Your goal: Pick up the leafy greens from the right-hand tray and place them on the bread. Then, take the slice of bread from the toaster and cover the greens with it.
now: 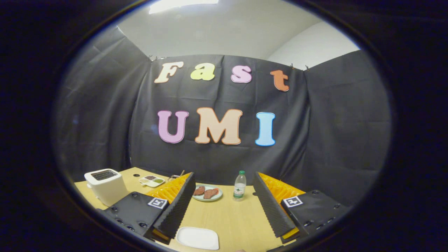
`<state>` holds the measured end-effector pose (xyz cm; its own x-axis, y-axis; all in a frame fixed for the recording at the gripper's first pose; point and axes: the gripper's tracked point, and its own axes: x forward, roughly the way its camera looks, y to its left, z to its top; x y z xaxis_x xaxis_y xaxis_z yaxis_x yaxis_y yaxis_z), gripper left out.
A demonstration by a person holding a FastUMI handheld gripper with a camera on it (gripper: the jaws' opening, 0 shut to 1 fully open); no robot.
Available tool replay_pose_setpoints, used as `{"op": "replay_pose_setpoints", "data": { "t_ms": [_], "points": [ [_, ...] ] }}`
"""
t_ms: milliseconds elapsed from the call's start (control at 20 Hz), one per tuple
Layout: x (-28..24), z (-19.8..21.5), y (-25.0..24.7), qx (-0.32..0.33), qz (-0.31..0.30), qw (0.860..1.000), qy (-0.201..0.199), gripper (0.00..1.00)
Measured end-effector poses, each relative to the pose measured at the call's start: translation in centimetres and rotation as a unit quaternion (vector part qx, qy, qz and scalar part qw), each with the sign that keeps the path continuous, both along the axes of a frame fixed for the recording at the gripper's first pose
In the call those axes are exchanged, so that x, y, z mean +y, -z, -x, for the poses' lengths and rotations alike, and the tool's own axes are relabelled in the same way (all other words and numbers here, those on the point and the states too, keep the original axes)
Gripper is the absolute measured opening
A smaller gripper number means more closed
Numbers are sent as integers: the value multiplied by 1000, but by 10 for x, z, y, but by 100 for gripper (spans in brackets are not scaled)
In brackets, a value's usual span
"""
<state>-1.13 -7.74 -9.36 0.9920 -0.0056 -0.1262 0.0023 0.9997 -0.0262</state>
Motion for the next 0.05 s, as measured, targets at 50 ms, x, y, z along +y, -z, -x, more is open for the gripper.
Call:
{"op": "replay_pose_setpoints", "data": {
  "t_ms": [50],
  "points": [
    [-3, 1, -2, -2, 0, 1000, 4, 100]
  ]
}}
